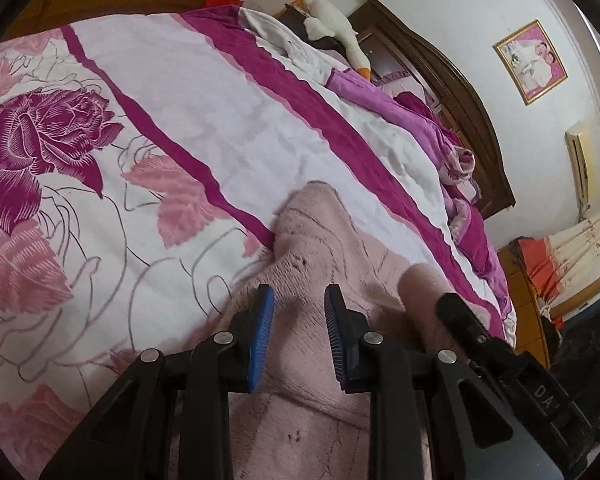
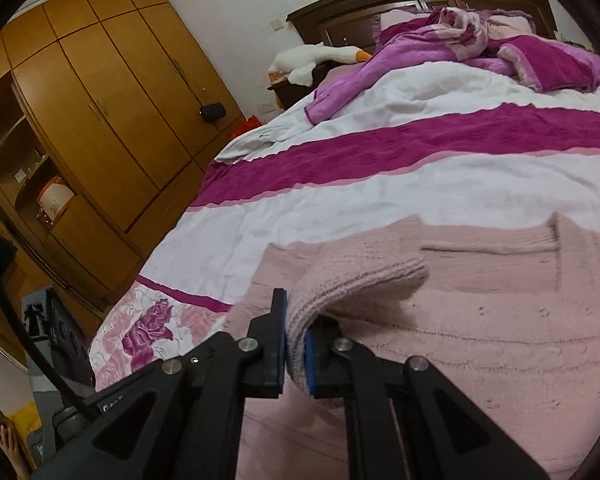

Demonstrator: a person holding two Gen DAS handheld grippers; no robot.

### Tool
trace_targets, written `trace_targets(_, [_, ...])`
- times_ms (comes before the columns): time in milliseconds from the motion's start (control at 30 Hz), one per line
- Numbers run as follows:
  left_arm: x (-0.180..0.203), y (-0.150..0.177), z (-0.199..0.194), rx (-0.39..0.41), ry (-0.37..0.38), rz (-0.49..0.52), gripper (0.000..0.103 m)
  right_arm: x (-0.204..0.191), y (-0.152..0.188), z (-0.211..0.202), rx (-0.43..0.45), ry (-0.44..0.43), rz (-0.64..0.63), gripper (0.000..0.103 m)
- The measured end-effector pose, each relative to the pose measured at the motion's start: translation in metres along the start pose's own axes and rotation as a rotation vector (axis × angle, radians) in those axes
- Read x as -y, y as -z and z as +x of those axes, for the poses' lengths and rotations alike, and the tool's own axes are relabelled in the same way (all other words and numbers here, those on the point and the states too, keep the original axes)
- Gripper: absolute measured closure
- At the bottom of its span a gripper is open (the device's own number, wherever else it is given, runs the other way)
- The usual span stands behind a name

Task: Fold small clothes

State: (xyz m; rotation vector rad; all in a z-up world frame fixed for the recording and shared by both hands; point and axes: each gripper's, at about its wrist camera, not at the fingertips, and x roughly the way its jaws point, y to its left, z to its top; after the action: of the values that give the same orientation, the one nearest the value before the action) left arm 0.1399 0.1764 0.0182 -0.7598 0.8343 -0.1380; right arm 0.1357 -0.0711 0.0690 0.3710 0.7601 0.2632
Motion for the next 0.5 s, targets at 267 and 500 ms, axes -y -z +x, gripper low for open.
trace_targets(267, [-0.031, -0.012, -0.002, 0.020, -0.017, -0.134, 0.100, -0.009, 0.002, 0.037, -0.048, 0.016, 0.034, 0.096])
trace_targets(500, [-0.033, -0.010, 0.000, -0.001, -0.004, -0.168, 0.100, -0.010, 0.022, 0.065, -0.147, 0.072, 0.024, 0.091])
